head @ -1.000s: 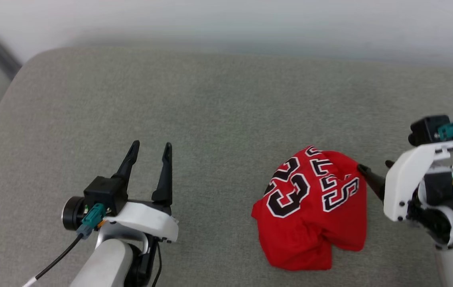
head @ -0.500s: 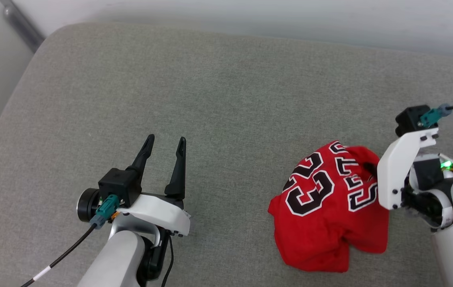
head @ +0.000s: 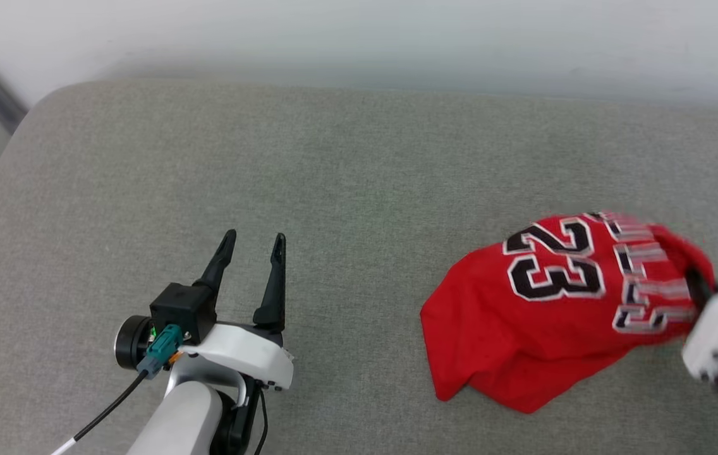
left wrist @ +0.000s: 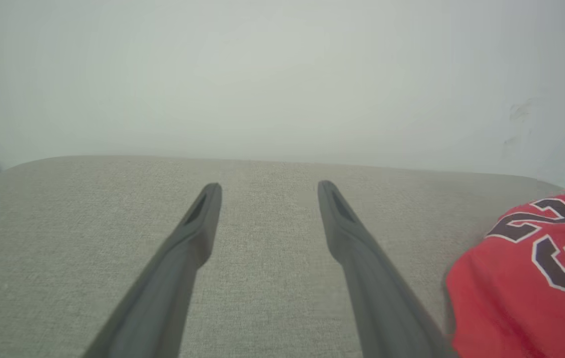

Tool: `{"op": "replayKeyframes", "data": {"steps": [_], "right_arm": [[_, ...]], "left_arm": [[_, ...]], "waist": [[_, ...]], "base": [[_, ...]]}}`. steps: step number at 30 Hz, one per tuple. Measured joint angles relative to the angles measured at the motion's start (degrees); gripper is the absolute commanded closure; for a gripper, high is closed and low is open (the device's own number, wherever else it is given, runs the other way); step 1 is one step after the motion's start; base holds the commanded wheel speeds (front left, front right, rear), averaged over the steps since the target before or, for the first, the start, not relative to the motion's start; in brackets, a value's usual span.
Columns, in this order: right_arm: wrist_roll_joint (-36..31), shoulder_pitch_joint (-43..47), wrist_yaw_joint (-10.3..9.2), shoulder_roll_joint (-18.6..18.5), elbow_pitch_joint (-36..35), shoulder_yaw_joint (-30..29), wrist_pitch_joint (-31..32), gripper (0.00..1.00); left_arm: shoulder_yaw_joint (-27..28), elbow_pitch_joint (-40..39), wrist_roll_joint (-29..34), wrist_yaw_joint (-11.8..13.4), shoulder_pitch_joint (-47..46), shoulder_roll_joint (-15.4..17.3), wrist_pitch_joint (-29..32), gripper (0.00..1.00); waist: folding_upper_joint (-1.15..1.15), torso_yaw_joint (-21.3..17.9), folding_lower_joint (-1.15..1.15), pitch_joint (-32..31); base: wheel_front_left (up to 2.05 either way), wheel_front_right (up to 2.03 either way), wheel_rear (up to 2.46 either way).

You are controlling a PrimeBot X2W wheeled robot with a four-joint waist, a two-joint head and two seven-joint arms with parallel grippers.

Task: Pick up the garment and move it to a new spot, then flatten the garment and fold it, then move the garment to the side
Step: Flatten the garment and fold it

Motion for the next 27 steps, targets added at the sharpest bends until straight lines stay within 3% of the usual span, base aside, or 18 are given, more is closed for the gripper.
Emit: {"op": "replayKeyframes", "data": {"steps": [4,5,6,7,8,12,17,22,27], "right_arm": [[-0.5,9.2,0.00,3.0,3.3,-9.0,-2.8,1.00],[-0.6,11.3,0.00,3.1,4.5,-10.5,-3.0,0.88],[0.4,12.9,0.00,3.2,6.4,-11.9,-3.7,0.53],[1.7,14.5,-0.01,3.2,8.5,-12.3,-5.1,0.53],[2.4,15.8,-0.01,3.2,10.9,-12.1,-6.5,0.00],[4.9,16.8,-0.01,3.5,15.2,-11.3,-16.1,0.00],[3.6,15.5,0.00,3.4,12.8,-9.4,-29.0,0.00],[-0.4,15.4,-0.01,3.4,6.7,-5.1,-34.9,0.00],[-4.1,17.2,0.00,3.5,0.1,2.5,-37.0,0.00]], "left_arm": [[0.1,0.0,0.0,0.1,1.3,0.3,0.0,0.00],[0.1,0.0,0.0,0.1,1.5,0.5,0.0,0.00],[0.2,-0.1,-0.1,0.1,1.8,0.6,0.0,0.00],[0.2,0.0,-0.1,0.3,2.2,0.7,0.0,0.00],[0.3,-0.1,-0.3,0.5,2.5,0.8,0.0,0.00],[1.1,-0.5,-0.6,1.2,3.9,1.7,0.0,0.00],[1.6,-1.4,-1.0,2.2,5.5,2.3,0.6,0.00],[1.7,-2.0,-1.5,2.8,7.1,2.9,1.2,0.00],[1.6,-2.4,-1.6,3.4,9.0,3.5,1.8,0.00]], "waist": [[0.00,-1.0,0.00,-1.2],[0.00,-1.1,-0.01,-1.4],[0.00,-1.3,-0.01,-1.7],[0.00,-1.4,-0.01,-2.0],[0.00,-1.5,-0.01,-2.2],[0.00,-2.0,-0.01,-3.0],[0.00,-2.7,-0.01,-4.3],[0.00,-2.7,-0.01,-6.1],[0.00,-2.7,-0.01,-8.3]], "base": [[0.00,0.00,0.00],[0.00,0.00,0.00],[0.00,0.00,0.00],[0.00,0.00,0.00],[0.00,0.00,0.00],[0.00,0.00,0.00],[0.00,0.00,0.00],[0.00,0.00,0.00],[0.00,0.00,0.00]]}}
